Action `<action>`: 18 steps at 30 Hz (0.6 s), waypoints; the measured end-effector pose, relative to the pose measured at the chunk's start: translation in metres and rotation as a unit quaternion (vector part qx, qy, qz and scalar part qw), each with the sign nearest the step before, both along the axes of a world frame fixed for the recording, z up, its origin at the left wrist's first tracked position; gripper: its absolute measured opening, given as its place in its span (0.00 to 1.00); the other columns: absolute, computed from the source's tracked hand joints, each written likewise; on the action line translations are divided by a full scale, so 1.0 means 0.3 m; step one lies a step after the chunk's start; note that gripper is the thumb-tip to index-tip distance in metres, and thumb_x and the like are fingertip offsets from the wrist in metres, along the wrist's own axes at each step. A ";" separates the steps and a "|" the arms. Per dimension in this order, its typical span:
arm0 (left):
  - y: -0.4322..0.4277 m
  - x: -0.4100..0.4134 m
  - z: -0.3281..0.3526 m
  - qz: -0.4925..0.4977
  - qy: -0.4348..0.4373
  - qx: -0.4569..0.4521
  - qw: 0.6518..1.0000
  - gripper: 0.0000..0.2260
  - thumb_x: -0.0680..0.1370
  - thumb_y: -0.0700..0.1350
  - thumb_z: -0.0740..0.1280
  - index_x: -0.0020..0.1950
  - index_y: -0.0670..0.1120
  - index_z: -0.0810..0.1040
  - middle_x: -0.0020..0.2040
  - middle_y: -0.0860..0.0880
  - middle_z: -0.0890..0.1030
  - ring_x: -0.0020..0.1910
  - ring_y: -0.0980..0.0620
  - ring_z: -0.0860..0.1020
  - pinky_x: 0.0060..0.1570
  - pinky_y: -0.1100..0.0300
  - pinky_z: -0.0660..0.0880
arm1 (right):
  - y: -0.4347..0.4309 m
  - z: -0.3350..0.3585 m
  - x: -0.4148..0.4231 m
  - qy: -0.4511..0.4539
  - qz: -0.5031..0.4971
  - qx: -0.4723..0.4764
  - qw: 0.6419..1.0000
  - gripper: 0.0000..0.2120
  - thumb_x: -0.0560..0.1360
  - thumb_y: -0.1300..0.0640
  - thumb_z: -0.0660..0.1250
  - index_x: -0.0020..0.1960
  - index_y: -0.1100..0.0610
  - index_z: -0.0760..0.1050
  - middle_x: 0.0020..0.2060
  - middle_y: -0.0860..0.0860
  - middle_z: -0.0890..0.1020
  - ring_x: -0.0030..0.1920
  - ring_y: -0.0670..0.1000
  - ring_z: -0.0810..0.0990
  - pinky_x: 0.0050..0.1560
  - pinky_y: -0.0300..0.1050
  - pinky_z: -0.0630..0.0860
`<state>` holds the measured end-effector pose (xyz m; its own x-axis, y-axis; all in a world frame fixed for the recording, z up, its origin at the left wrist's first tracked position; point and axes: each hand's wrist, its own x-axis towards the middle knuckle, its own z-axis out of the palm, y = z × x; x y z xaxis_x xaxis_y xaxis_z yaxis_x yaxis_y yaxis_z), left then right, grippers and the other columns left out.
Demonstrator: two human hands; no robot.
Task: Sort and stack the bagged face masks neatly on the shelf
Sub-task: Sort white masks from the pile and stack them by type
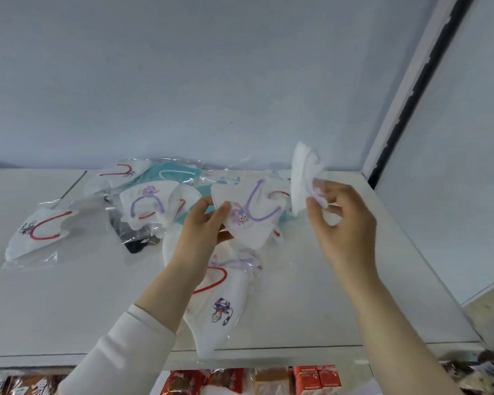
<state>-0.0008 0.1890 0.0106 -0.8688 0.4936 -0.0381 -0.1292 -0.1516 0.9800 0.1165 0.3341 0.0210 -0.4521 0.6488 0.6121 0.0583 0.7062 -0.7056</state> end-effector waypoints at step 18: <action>-0.205 0.045 0.006 -0.049 -0.087 0.135 0.986 0.28 0.69 0.64 0.64 0.58 0.44 0.77 0.51 0.44 0.83 0.47 0.46 0.81 0.42 0.53 0.78 | -0.219 -0.074 -0.097 -0.047 0.258 0.153 0.953 0.15 0.75 0.49 0.61 0.54 0.55 0.80 0.56 0.46 0.78 0.57 0.44 0.72 0.60 0.38 0.69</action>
<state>0.0126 0.1275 0.0123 -0.8088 0.5869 -0.0376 -0.3178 -0.3824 0.8676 0.0876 0.2684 -0.0011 -0.7244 0.1227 0.6784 -0.2998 0.8301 -0.4702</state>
